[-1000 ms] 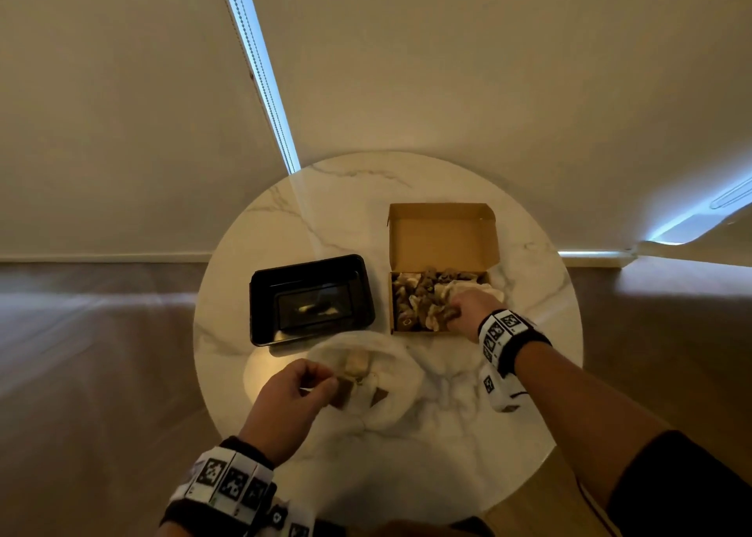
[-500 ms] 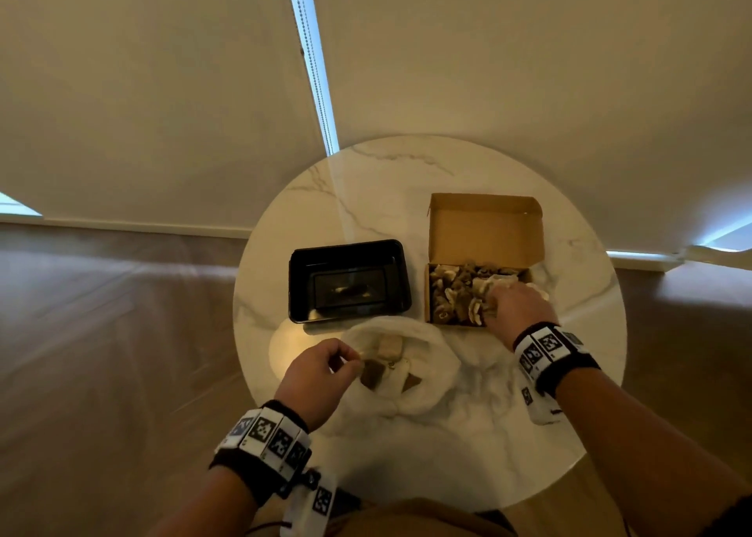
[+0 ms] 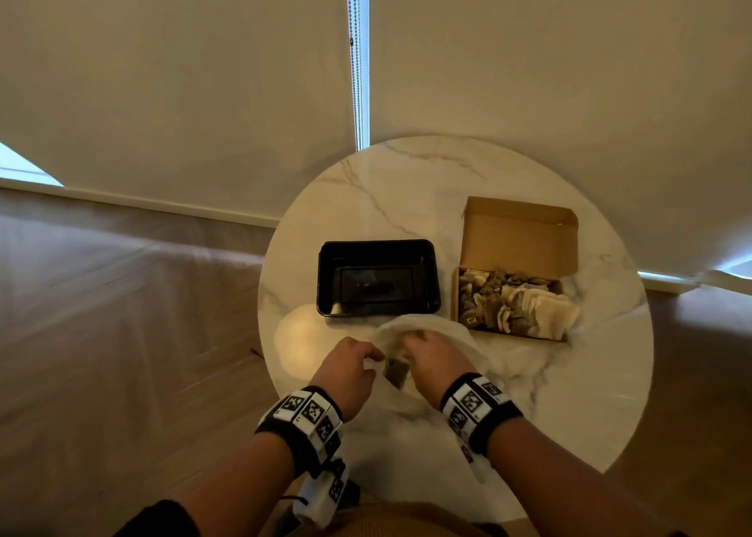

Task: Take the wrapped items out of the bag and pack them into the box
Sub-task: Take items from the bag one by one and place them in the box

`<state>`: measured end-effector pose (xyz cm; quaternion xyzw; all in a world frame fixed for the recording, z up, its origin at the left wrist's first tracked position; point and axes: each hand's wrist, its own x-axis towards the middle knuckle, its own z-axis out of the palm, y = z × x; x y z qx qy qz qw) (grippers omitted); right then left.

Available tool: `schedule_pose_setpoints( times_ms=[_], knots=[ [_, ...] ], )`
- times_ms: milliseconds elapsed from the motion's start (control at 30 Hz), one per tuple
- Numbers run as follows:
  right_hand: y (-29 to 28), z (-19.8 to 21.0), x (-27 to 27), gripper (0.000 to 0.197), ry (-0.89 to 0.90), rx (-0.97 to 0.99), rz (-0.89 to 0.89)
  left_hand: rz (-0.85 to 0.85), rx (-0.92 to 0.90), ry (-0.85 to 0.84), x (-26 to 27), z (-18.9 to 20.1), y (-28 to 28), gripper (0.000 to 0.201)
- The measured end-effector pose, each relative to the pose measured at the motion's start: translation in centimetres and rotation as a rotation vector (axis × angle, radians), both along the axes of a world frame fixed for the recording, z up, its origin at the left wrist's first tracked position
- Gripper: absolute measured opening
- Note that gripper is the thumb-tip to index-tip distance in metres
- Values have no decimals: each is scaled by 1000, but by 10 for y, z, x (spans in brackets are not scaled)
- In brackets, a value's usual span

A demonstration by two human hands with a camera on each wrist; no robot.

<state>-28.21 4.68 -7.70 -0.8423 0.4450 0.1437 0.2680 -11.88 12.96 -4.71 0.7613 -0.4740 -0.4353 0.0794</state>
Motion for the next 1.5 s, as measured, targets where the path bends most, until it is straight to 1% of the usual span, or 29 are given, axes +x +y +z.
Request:
schedule_pose_setpoints(
  times_ms=[33, 100, 233, 267, 333, 400, 467, 533, 700, 733, 833, 900, 933, 1000, 1067, 1100, 1133, 1200, 1333, 1400, 1500],
  knots=[
    [0, -5, 4, 44, 18, -12, -14, -2, -2, 5, 0, 0, 0, 35],
    [-1, -14, 10, 47, 56, -28, -36, -5, -6, 31, 1, 1, 1, 45],
    [-6, -35, 15, 38, 156, -35, -51, -46, -37, 62, -1, 8, 5, 67],
    [-6, -39, 15, 36, 151, -40, -70, -62, -52, 56, -2, 11, 6, 69],
    [-4, -43, 15, 38, 106, -65, -106, -80, -74, 50, -1, 17, 7, 71],
    [-2, -45, 13, 39, 110, -101, -77, -85, -82, 61, 0, 19, 7, 72],
    [-2, -40, 11, 35, 126, -75, -90, -87, -91, 63, 2, 20, 6, 71],
    [0, -29, 10, 30, 83, -14, -140, -95, -118, 47, 6, 19, 5, 69],
    [11, 10, -7, 25, -98, 83, -340, -130, -172, 20, 12, 18, 2, 60],
    [12, 18, -13, 23, -158, 123, -397, -133, -184, 15, 14, 19, 1, 57],
    [14, 39, -29, 25, -418, 369, -648, -134, -228, 29, 16, 25, -4, 45],
    [17, 52, -35, 26, -535, 540, -789, -147, -260, 83, 14, 32, -9, 39],
    [18, 57, -36, 27, -584, 598, -832, -156, -270, 127, 13, 36, -12, 39],
    [20, 66, -39, 32, -652, 656, -858, -171, -266, 243, 7, 44, -18, 42],
    [22, 73, -39, 35, -684, 673, -843, -197, -278, 348, 1, 50, -23, 44],
    [23, 74, -40, 34, -695, 678, -836, -217, -292, 385, -2, 53, -26, 41],
    [24, 75, -40, 33, -703, 679, -831, -236, -309, 411, -5, 56, -28, 32],
    [26, 77, -41, 31, -717, 677, -829, -259, -338, 415, -10, 62, -30, 16],
    [30, 77, -42, 37, -821, 722, -923, -154, -347, 362, -12, 59, -32, 7],
    [31, 76, -45, 38, -877, 721, -916, -102, -345, 328, -11, 58, -33, 5],
    [32, 74, -48, 22, -889, 665, -810, -46, -358, 349, -10, 61, -33, 4]
  ],
)
